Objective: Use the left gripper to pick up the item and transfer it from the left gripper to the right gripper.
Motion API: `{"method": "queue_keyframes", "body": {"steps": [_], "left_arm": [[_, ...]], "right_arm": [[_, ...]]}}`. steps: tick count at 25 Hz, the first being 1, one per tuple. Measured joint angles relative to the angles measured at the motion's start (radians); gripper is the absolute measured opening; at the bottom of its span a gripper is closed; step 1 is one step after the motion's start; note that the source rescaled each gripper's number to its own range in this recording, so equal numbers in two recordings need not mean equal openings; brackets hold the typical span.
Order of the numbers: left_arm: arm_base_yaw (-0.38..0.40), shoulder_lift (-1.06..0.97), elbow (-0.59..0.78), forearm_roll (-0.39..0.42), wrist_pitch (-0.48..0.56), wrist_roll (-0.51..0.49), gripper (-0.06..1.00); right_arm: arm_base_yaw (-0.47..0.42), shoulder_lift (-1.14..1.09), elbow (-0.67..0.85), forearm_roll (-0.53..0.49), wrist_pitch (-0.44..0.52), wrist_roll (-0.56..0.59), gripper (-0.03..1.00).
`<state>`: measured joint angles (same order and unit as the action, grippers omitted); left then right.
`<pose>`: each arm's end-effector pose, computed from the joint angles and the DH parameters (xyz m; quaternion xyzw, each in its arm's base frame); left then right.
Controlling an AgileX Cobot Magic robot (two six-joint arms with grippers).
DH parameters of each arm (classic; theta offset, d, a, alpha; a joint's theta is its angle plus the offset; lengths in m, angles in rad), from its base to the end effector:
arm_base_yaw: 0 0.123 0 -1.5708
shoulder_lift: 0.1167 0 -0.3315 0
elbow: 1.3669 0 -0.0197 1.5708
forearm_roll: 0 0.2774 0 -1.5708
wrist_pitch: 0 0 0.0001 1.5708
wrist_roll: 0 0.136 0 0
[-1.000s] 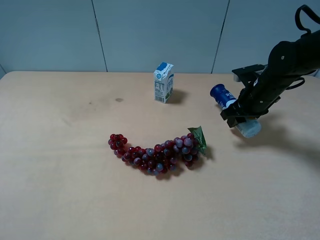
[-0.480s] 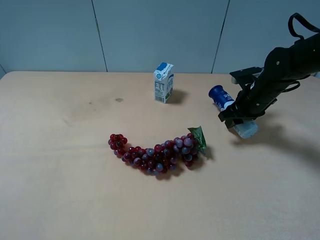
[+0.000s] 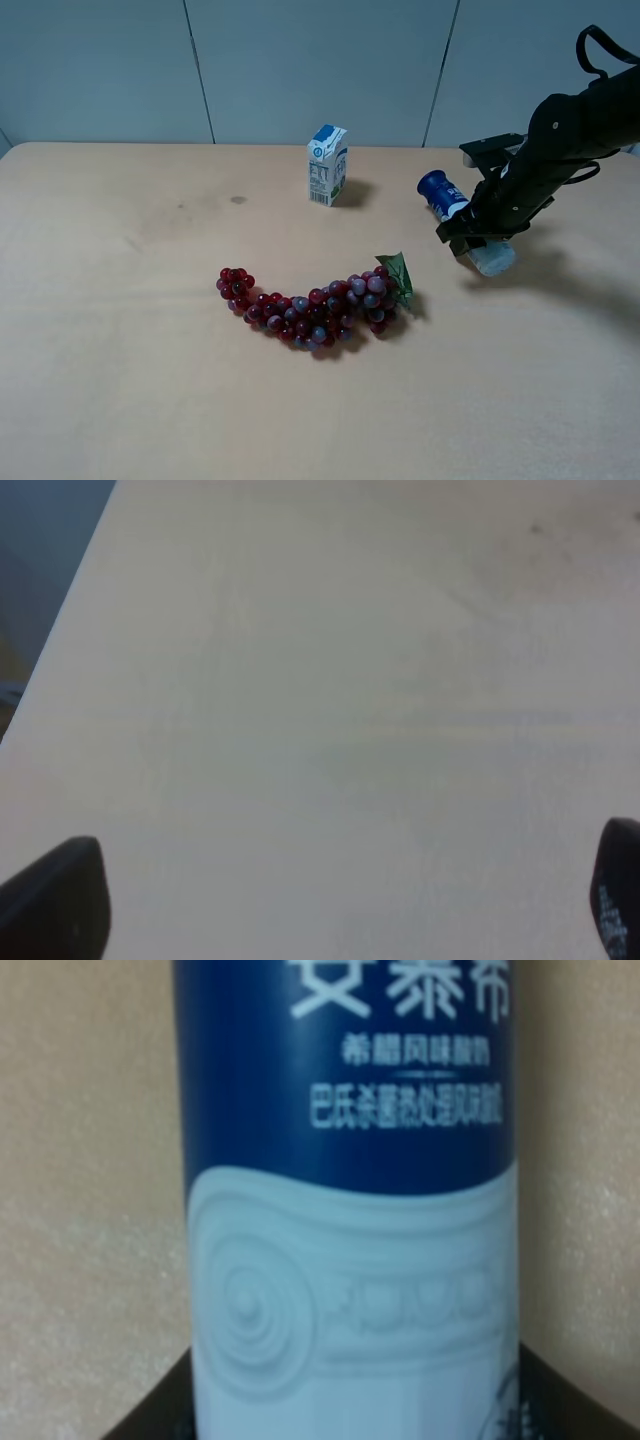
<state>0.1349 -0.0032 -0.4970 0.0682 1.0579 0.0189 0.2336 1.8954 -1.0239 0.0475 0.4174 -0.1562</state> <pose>0.0105 0.0096 0.2692 -0.0507 0.8504 0.0741 0.5183 0.3894 0.0953 0.1139 -0.1711 0.9679 0.0205 0.1828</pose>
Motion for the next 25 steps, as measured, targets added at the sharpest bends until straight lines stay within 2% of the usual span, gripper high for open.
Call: {"method": "queue_keyframes", "body": {"steps": [1,3,4,6,9,17,21,25], "left_arm": [[0.000,0.000,0.000,0.000,0.000,0.000,0.91],[0.000,0.000,0.000,0.000,0.000,0.000,0.91],[0.000,0.000,0.000,0.000,0.000,0.000,0.91],[0.000,0.000,0.000,0.000,0.000,0.000,0.91],[0.000,0.000,0.000,0.000,0.000,0.000,0.91],[0.000,0.000,0.000,0.000,0.000,0.000,0.91],[0.000,0.000,0.000,0.000,0.000,0.000,0.91],[0.000,0.000,0.000,0.000,0.000,0.000,0.91]], "right_arm": [[0.000,0.000,0.000,0.000,0.000,0.000,0.21],[0.000,0.000,-0.005,0.000,-0.011,0.000,0.68],[0.000,0.000,-0.006,0.000,-0.020,0.001,0.80],[0.000,0.000,-0.006,0.000,-0.023,0.001,0.92],[0.000,0.000,-0.006,0.000,-0.024,0.001,0.98],[0.000,-0.006,-0.007,0.000,-0.004,0.001,0.98],[0.000,-0.047,-0.025,0.000,0.060,0.001,0.98],[0.000,-0.128,-0.068,0.000,0.189,0.001,0.99]]}}
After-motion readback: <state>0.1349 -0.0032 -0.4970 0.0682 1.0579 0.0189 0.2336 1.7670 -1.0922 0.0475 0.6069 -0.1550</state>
